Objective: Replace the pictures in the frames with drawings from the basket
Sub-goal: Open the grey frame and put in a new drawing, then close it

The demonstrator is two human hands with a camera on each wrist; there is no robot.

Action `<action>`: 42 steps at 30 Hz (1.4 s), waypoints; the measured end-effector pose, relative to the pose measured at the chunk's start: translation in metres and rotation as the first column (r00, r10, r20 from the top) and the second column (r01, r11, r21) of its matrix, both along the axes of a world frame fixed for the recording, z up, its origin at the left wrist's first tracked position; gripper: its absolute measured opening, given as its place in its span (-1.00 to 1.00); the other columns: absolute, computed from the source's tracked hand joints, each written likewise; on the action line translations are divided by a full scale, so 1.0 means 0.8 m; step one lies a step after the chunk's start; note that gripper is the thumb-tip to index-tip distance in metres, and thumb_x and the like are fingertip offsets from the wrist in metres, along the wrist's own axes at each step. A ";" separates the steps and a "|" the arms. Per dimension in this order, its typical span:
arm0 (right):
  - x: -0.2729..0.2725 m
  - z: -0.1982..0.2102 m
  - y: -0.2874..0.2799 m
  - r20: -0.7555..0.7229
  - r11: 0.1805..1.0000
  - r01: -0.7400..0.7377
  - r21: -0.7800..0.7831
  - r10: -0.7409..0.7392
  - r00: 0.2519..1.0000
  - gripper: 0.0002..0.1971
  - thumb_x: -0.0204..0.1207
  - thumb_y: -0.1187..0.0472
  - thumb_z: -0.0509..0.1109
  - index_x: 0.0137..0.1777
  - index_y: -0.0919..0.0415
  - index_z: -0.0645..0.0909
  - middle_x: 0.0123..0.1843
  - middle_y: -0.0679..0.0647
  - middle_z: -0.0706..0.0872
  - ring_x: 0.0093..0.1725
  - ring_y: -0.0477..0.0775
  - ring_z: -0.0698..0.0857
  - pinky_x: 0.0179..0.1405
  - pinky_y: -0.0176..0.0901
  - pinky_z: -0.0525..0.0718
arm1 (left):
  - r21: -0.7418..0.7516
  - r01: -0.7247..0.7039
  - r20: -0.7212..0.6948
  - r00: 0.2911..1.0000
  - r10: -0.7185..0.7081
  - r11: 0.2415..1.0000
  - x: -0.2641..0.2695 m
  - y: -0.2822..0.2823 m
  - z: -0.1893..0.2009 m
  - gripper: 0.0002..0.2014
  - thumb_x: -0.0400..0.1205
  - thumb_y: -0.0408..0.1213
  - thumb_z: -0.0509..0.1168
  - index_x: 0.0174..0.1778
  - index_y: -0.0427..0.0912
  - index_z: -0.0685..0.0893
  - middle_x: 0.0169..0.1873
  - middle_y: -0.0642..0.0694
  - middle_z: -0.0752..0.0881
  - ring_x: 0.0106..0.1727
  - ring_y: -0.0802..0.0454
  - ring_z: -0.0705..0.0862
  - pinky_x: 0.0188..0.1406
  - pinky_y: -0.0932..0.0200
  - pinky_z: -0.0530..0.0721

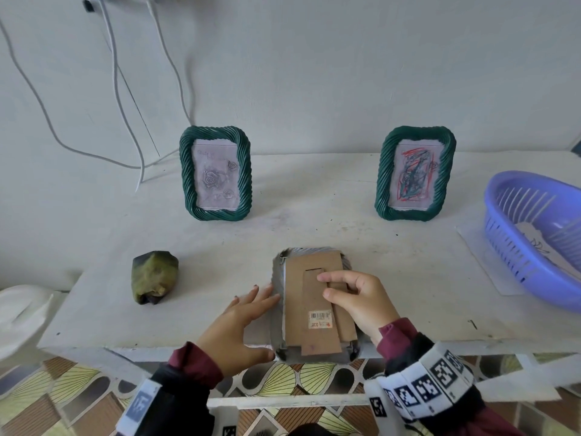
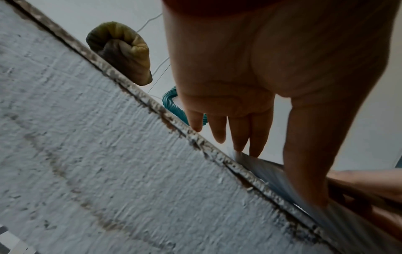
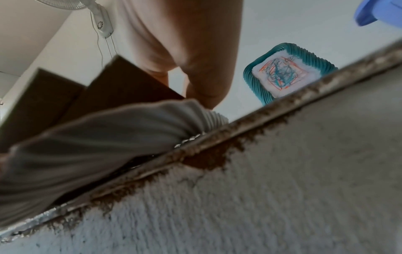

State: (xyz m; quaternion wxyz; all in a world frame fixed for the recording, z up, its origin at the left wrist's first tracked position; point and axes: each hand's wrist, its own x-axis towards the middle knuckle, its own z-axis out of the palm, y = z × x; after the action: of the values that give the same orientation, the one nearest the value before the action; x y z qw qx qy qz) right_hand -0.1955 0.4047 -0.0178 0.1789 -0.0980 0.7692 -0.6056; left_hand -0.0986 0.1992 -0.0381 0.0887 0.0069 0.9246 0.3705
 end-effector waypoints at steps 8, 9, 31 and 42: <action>-0.004 -0.007 -0.006 -0.027 0.996 -0.011 0.090 0.013 1.000 -0.75 0.40 0.34 0.47 -0.07 -0.06 0.75 0.05 -0.17 0.74 0.14 -0.15 0.66 0.28 -0.09 0.60 | -0.017 0.018 0.001 1.000 -0.018 1.000 0.000 -0.001 0.001 -0.11 0.11 0.32 0.29 0.37 0.43 0.05 0.48 0.43 -0.03 0.54 0.42 -0.17 0.51 0.38 -0.26; -0.005 -0.007 -0.006 -0.036 0.995 -0.016 0.099 0.020 0.999 -0.75 0.40 0.34 0.47 -0.07 -0.06 0.75 0.05 -0.17 0.73 0.13 -0.17 0.66 0.25 -0.18 0.60 | -0.016 0.014 0.001 1.000 -0.013 1.000 0.000 -0.001 0.001 -0.10 0.10 0.34 0.29 0.37 0.42 0.06 0.48 0.43 -0.03 0.55 0.40 -0.16 0.51 0.36 -0.25; 0.010 0.005 0.002 -0.473 0.798 0.121 0.590 0.220 0.853 -0.70 0.49 0.00 0.35 0.23 -0.13 0.61 -0.05 -0.13 0.72 -0.05 -0.08 0.48 -0.17 -0.30 0.46 | -0.106 -0.054 -0.043 0.998 0.049 0.993 -0.002 0.014 0.001 -0.31 0.35 0.17 0.13 0.46 0.17 0.34 0.44 0.29 -0.03 0.49 0.39 -0.15 0.48 0.30 -0.27; 0.008 -0.008 0.020 -0.384 0.779 0.077 0.622 0.218 0.897 -0.56 0.49 -0.05 0.34 0.39 -0.19 0.43 -0.12 -0.01 0.44 -0.17 -0.05 0.48 -0.12 -0.32 0.46 | -0.078 -0.152 -0.123 0.982 0.142 0.985 -0.005 0.022 -0.001 -0.52 0.44 0.08 0.13 0.30 0.18 0.55 0.44 0.25 0.06 0.49 0.37 -0.08 0.55 0.24 -0.13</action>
State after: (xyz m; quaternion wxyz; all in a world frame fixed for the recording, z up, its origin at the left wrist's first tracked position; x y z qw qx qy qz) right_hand -0.1888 0.4204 -0.0244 0.0479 -0.1954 0.9410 -0.2721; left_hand -0.1029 0.2168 -0.0393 0.0068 -0.0436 0.9414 0.3343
